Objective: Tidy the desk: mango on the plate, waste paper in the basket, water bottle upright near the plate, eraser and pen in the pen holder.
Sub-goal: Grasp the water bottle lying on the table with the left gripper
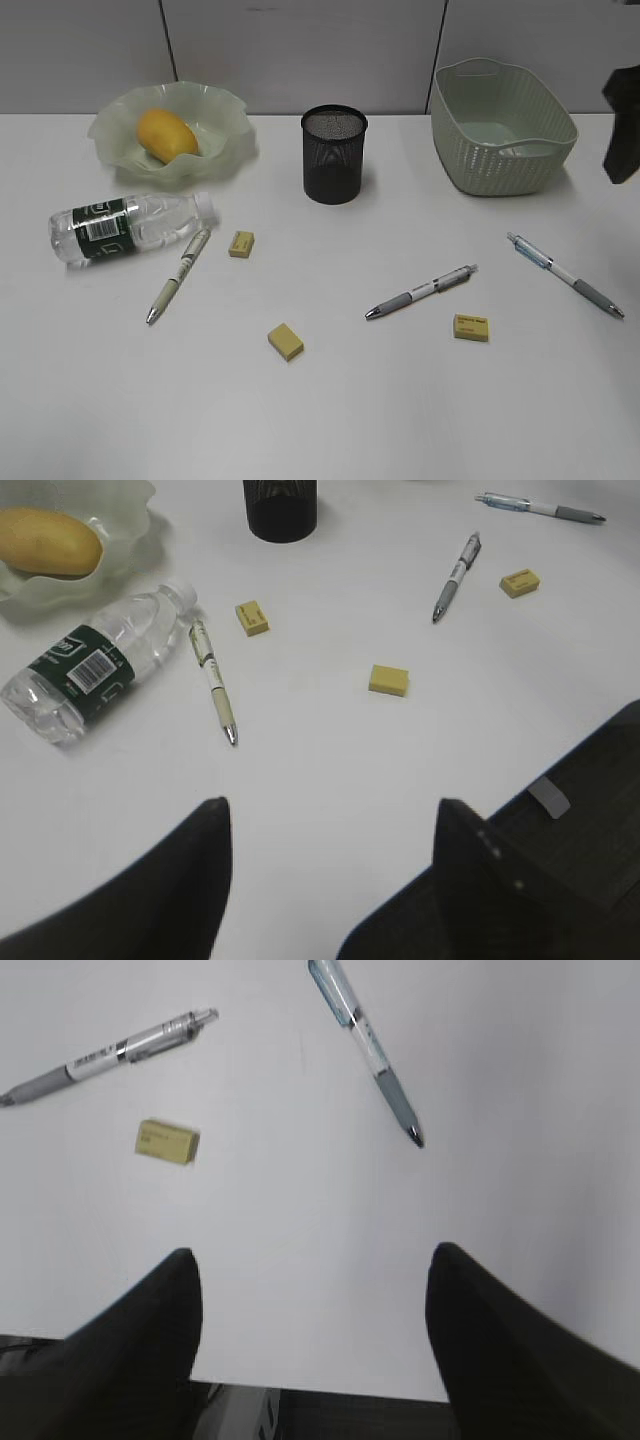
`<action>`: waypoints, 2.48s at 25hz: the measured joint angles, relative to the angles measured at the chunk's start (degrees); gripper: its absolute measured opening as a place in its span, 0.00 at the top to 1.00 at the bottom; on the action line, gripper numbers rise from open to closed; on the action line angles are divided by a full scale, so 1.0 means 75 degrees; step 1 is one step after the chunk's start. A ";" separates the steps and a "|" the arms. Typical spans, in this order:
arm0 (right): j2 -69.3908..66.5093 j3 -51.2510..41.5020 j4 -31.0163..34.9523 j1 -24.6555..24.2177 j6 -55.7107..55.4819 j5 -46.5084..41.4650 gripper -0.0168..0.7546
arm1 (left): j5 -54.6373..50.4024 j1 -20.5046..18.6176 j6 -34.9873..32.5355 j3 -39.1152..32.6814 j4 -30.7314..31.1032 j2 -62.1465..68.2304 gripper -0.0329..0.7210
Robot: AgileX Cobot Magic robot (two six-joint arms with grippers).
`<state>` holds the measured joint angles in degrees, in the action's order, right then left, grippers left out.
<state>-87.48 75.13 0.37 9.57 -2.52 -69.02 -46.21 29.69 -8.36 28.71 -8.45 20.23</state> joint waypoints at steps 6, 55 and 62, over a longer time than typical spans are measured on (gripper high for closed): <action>0.2289 -0.1481 0.0008 0.0000 0.0051 0.0434 0.26 | 0.0000 0.0000 0.0000 0.0000 -0.0017 0.0000 0.32; 0.9521 -0.5892 0.0018 0.0000 0.0080 0.1471 0.28 | 0.0005 -0.0039 -0.0186 0.4392 0.0669 0.7121 0.32; 0.9521 -0.5900 0.0018 0.0000 0.0080 0.1617 0.28 | -0.1669 -0.0898 -0.0381 0.6464 0.0765 0.9229 0.25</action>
<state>-16.07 30.88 0.51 9.57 -1.92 -56.89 -58.73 22.95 -11.22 77.19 -2.72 89.45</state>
